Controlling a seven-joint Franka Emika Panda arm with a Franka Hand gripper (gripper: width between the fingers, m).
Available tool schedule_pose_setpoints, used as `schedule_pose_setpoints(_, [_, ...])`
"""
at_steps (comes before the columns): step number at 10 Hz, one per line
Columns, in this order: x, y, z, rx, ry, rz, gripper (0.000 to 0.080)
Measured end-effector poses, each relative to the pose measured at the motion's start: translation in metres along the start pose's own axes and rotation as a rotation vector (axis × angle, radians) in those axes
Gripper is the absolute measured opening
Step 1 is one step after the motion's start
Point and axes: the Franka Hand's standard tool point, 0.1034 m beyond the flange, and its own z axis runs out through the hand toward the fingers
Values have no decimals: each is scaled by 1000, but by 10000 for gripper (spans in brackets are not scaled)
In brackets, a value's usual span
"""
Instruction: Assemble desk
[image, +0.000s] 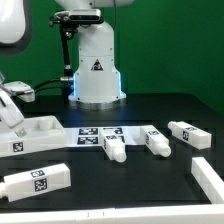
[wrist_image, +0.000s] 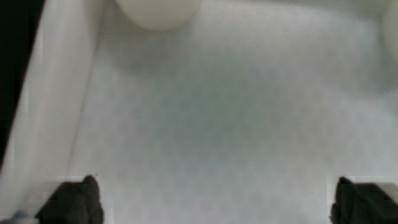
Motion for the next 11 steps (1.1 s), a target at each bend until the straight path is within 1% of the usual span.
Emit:
schedule_pose_setpoints(1, [0,-1,0,7,0,8,649])
schedule_pose_setpoints(3, [4,-3,-1,1,25,-21,649])
schedule_pose_setpoints(6, [3,-4,-1,1,21,-18,649])
schedule_pose_setpoints(7, [-3,-16,-8,17,-6,35,649])
schedule_pose_setpoints(8, [-8,-38,-25,53,-31,76,649])
schedule_pose_setpoints(9, [-8,-56,-41,77,-27,97,649])
schedule_pose_setpoints(10, [-3,-70,-51,90,-13,116,649])
schedule_pose_setpoints(11, [-1,-79,-51,91,-5,122,649])
